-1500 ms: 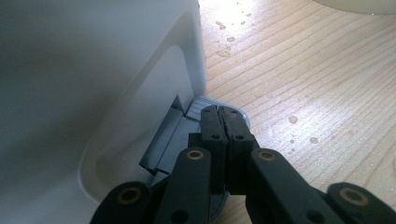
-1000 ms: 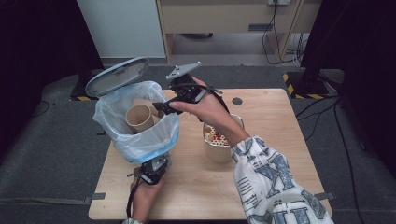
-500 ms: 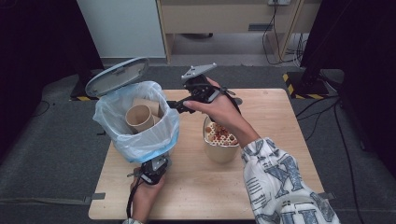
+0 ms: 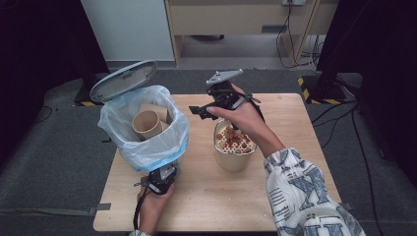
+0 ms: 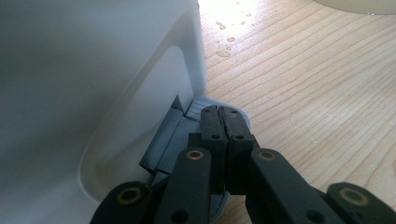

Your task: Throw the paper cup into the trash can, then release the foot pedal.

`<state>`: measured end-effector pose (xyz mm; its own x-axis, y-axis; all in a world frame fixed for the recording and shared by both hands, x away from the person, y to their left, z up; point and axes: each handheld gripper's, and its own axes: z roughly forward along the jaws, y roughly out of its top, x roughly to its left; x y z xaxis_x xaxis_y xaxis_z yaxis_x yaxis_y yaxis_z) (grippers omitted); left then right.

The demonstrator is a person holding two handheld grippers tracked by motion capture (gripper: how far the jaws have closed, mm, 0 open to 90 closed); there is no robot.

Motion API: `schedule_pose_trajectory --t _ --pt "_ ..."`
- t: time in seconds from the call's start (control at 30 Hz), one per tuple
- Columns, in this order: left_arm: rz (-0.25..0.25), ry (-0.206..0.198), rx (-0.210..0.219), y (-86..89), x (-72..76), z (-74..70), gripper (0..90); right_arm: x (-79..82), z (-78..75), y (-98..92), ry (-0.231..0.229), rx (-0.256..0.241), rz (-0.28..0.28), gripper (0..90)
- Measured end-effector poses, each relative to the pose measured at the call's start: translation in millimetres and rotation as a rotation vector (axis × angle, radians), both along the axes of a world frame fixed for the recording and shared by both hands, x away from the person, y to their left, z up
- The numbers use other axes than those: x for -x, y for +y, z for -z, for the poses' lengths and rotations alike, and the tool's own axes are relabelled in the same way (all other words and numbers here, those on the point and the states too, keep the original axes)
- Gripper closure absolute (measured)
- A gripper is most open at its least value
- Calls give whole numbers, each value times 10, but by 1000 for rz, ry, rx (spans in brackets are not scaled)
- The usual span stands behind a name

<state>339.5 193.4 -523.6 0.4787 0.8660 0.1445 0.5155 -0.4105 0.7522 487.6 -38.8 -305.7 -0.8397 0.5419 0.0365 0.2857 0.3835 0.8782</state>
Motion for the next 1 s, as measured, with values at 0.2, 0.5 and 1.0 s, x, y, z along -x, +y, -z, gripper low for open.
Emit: schedule_pose_trajectory --t 0.2,0.5,1.0 --pt "-1 -17 -15 38 -18 -16 795 -12 90 -233 7 16 36 82" --pt "-9 -22 51 -46 122 -99 572 -52 215 -670 18 24 122 77" --pt "5 -39 73 -70 146 -133 378 16 459 -1257 0 5 319 63"
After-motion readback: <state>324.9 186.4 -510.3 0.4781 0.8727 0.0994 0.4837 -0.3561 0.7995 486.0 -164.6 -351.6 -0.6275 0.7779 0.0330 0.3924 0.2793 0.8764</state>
